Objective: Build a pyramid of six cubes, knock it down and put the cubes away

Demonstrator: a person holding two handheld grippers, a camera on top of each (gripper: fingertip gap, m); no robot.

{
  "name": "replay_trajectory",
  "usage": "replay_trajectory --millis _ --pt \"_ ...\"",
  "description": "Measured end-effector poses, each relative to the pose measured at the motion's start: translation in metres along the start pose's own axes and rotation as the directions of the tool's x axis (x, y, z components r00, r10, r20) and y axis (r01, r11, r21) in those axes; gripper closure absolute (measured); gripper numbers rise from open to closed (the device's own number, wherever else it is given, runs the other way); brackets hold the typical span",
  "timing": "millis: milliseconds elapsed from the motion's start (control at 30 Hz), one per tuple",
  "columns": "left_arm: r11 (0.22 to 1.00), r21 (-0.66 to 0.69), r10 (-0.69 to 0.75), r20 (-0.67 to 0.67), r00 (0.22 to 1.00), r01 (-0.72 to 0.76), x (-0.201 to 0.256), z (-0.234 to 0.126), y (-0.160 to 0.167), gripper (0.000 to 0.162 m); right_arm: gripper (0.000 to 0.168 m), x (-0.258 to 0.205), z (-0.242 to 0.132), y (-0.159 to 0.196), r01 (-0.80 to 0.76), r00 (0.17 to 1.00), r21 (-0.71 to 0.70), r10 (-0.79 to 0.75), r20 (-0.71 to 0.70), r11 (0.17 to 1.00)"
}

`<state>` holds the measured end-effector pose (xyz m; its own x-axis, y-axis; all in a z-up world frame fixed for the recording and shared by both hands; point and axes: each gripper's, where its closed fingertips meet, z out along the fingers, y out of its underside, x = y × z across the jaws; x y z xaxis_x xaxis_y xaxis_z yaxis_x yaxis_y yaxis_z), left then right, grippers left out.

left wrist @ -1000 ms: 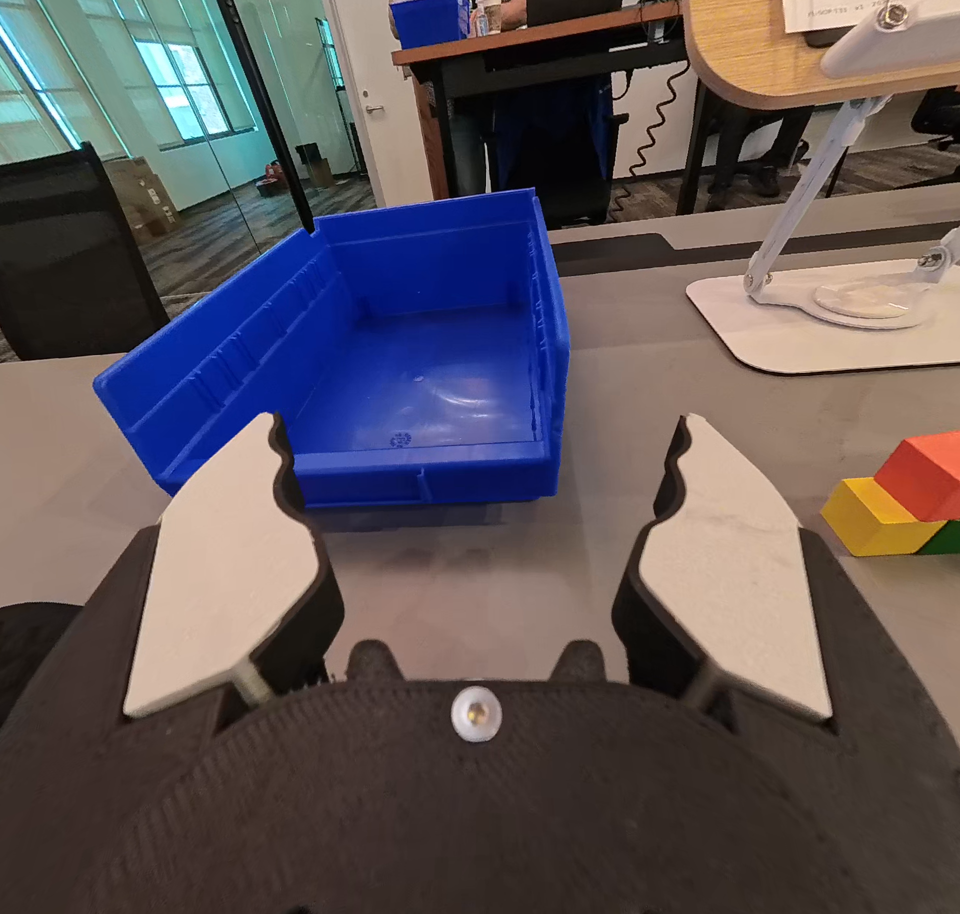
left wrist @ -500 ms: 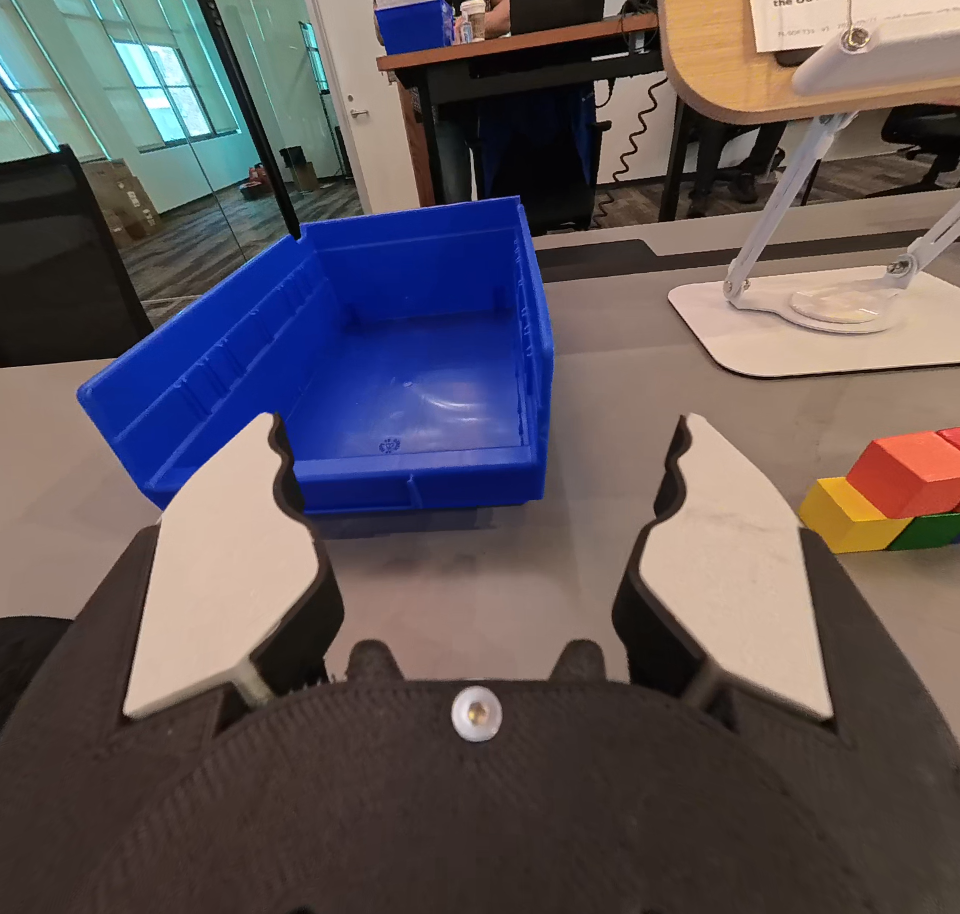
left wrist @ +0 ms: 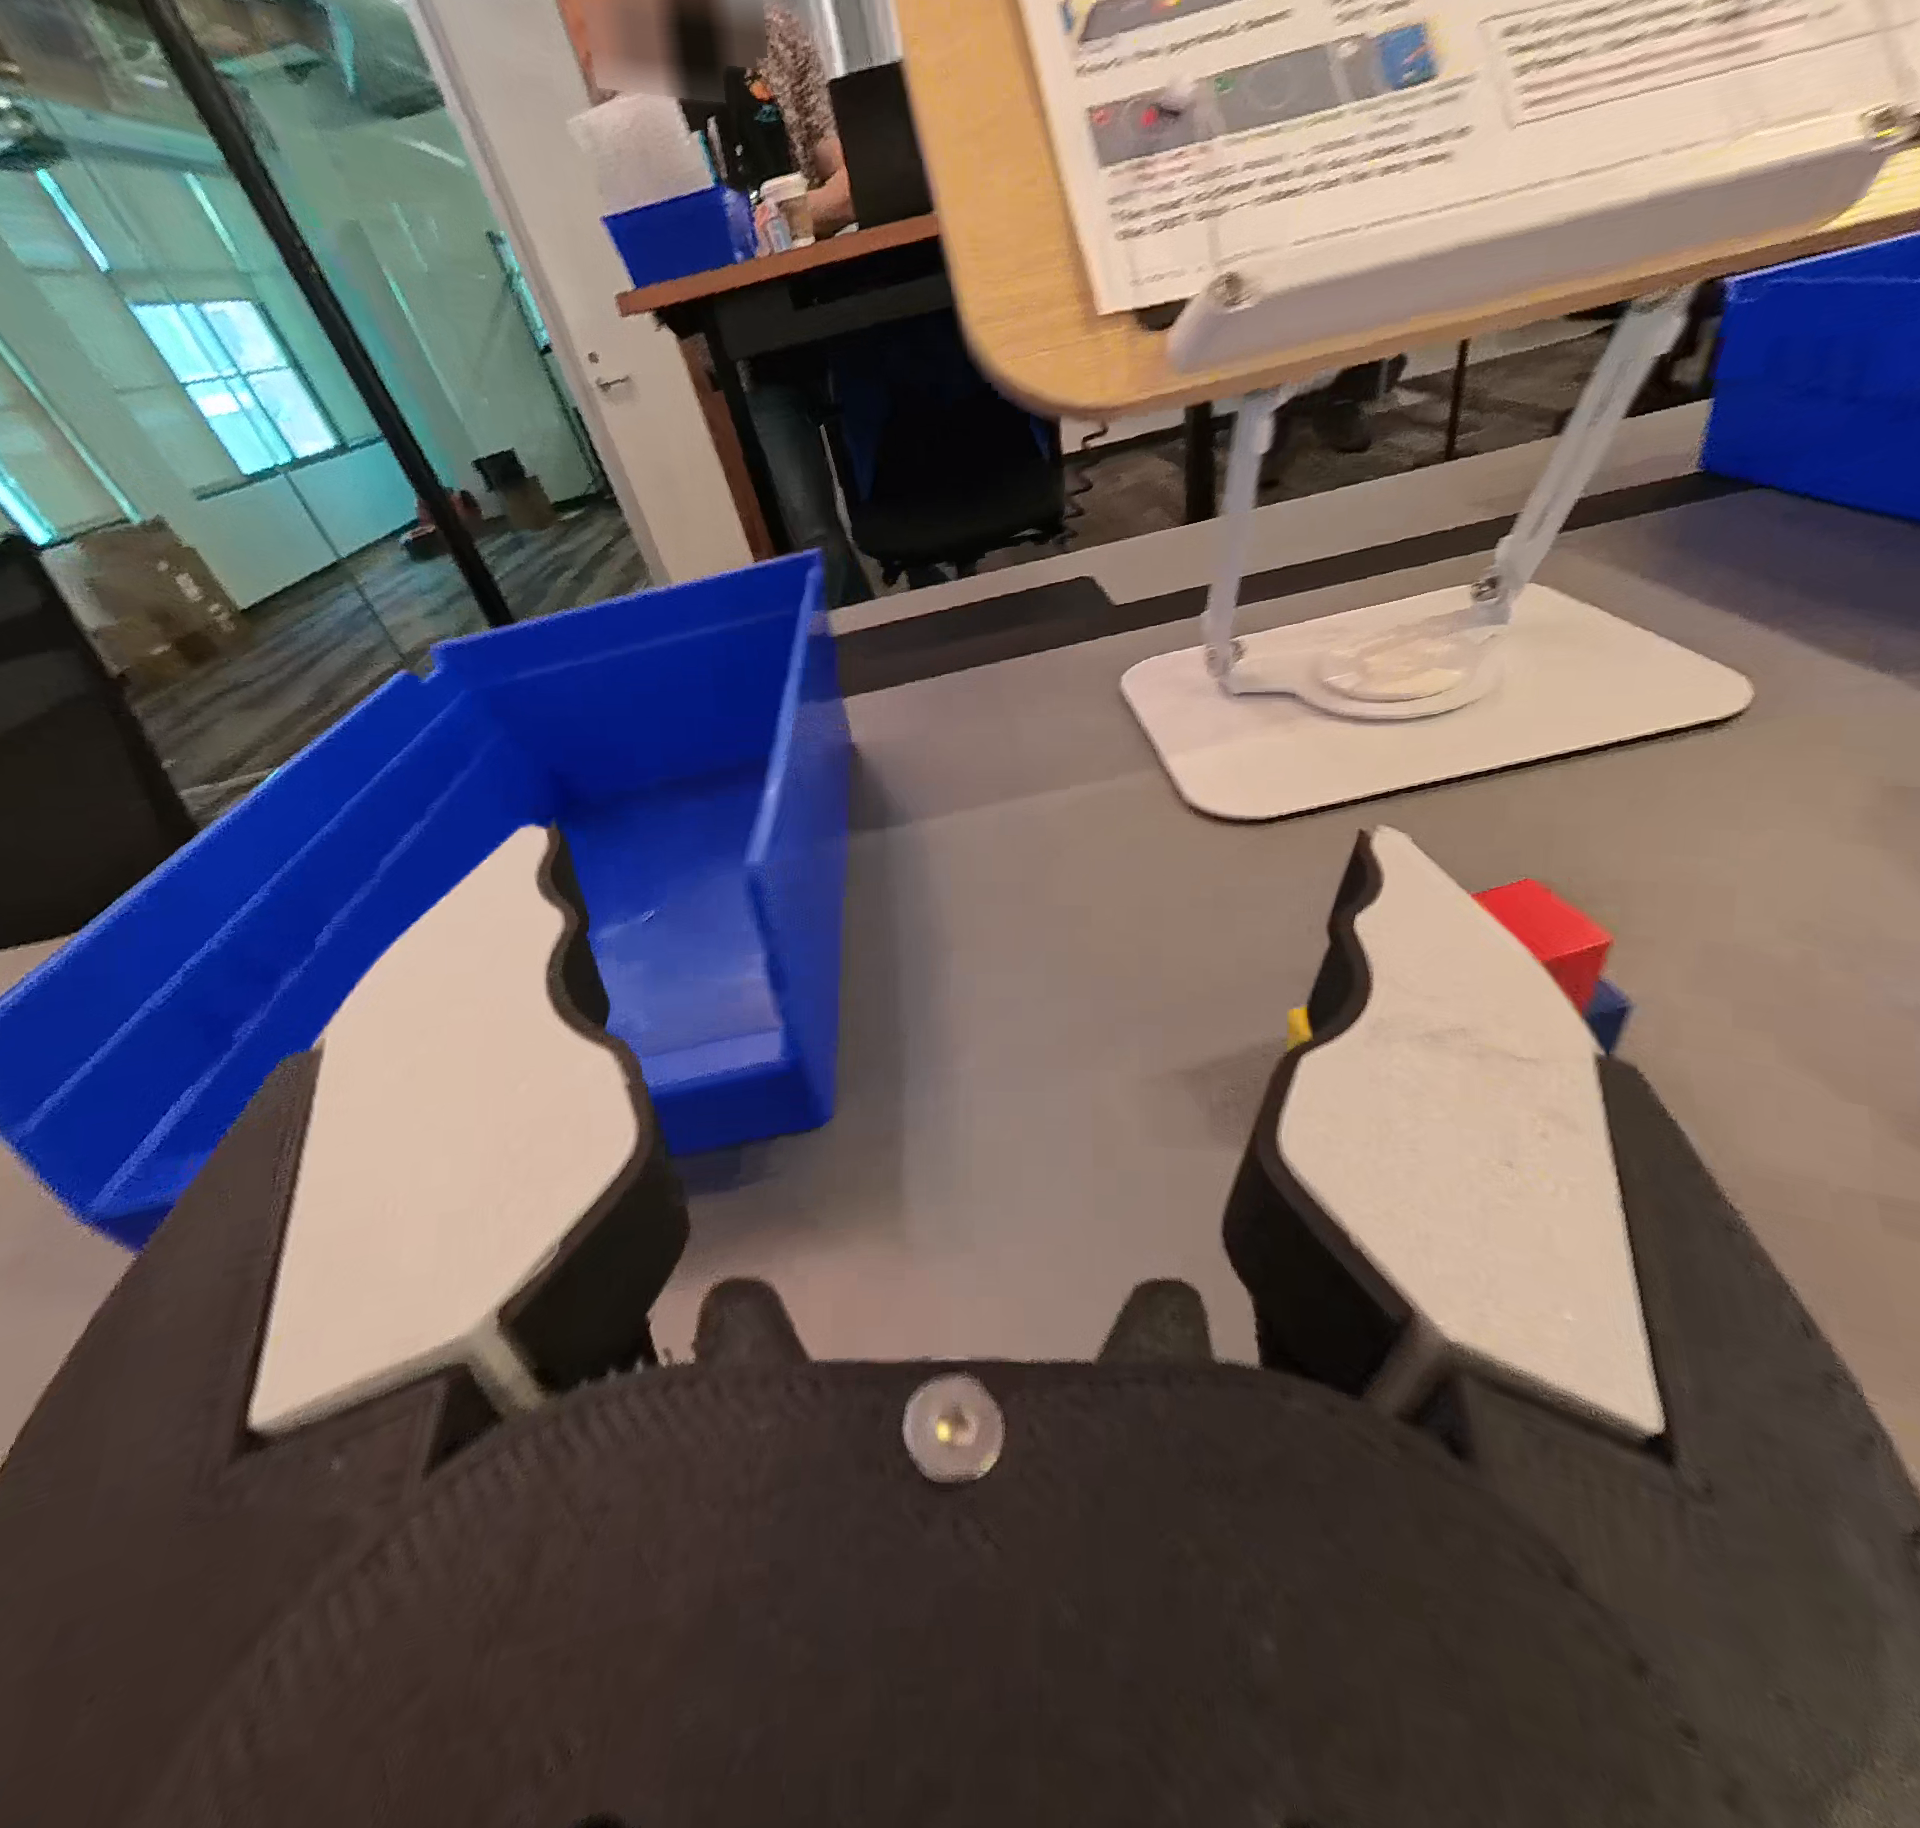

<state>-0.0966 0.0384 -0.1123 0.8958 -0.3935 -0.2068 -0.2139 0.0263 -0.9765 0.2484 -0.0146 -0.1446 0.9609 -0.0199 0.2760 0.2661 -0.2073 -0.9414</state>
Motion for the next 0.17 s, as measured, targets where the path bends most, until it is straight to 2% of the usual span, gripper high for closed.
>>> replay_trajectory --millis 167 --pt "0.995 0.067 0.083 -0.046 0.995 -0.08 0.033 0.001 -0.028 0.033 0.021 -0.009 -0.021 -0.008 -0.013 1.0 0.041 0.012 0.003 0.999"
